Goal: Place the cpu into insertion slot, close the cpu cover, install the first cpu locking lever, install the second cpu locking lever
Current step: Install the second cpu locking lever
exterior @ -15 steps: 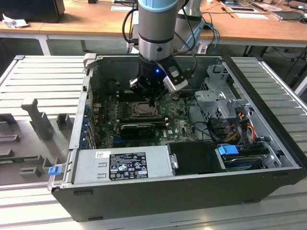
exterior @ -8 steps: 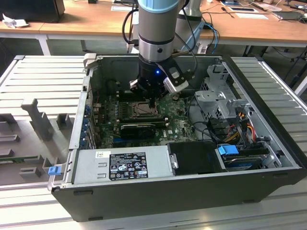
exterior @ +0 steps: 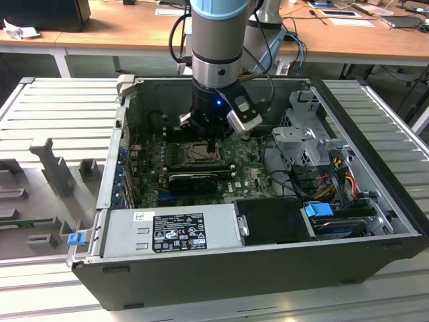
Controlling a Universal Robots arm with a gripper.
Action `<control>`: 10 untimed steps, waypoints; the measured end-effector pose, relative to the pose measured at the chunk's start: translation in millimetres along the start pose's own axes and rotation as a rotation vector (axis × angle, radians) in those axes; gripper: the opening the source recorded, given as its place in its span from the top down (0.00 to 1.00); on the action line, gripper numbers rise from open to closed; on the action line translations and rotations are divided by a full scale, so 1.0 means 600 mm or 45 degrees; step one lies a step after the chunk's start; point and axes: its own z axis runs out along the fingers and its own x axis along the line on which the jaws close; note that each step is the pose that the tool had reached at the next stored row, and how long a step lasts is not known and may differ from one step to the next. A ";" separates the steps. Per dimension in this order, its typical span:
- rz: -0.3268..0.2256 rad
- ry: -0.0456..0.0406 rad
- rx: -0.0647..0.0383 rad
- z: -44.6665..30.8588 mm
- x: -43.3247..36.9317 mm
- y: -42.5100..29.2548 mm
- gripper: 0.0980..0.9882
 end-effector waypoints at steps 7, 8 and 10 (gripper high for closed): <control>0.001 0.005 0.000 0.008 0.003 -0.002 0.99; 0.002 0.008 -0.001 0.011 0.003 -0.002 0.99; 0.004 0.014 -0.001 0.013 0.003 -0.004 0.99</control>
